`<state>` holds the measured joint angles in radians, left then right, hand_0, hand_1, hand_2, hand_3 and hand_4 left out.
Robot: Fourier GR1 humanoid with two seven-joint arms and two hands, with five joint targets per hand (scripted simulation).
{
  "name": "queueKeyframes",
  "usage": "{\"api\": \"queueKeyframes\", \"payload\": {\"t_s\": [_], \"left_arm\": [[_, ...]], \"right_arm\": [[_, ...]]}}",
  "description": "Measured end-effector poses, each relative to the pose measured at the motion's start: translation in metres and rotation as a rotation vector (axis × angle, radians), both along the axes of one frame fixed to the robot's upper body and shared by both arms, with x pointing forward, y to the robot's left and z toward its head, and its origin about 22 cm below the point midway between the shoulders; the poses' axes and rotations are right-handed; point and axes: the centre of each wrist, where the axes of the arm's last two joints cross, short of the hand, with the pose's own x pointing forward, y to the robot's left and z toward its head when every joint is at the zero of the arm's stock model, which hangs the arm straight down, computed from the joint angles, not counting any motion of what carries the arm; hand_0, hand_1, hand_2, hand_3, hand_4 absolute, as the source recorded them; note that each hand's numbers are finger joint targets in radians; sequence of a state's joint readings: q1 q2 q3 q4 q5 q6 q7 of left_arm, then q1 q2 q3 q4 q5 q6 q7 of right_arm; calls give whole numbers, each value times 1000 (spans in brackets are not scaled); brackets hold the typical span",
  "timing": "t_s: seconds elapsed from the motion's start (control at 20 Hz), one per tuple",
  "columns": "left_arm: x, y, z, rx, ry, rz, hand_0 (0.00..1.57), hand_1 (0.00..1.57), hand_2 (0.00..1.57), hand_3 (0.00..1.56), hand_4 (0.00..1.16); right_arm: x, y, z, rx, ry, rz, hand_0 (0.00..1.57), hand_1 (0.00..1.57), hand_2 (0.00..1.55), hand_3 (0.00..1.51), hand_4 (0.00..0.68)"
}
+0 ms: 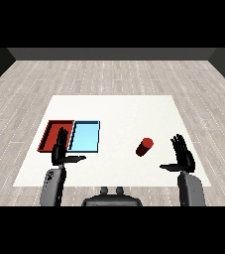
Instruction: Pick the red can and put it in the red box
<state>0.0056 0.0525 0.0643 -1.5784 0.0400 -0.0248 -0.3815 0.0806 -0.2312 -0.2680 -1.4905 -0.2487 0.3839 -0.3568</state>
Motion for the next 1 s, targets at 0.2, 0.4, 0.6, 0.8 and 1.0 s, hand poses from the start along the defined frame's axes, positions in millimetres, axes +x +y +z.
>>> {"api": "queueKeyframes", "payload": {"t_s": [0.2,0.4,0.6,0.8,1.0], "left_arm": [[3,-8,1,-3,-12,-1,0,0,0,0,0],[-3,-3,5,9,-12,2,0,0,0,0,0],[4,-3,6,5,-15,-3,0,0,0,0,0],[-1,-2,6,-3,-16,-4,0,0,0,0,0],[-1,-2,5,-10,-14,0,0,0,0,0,0]], "right_arm": [[-1,3,3,7,0,3,0,0,0,0,0],[5,5,-2,16,13,4,0,0,0,0,0],[18,7,-4,24,17,7,0,0,0,0,0],[24,14,-2,39,32,18,0,0,0,0,0],[38,19,-9,62,48,32,0,0,0,0,0]]}}
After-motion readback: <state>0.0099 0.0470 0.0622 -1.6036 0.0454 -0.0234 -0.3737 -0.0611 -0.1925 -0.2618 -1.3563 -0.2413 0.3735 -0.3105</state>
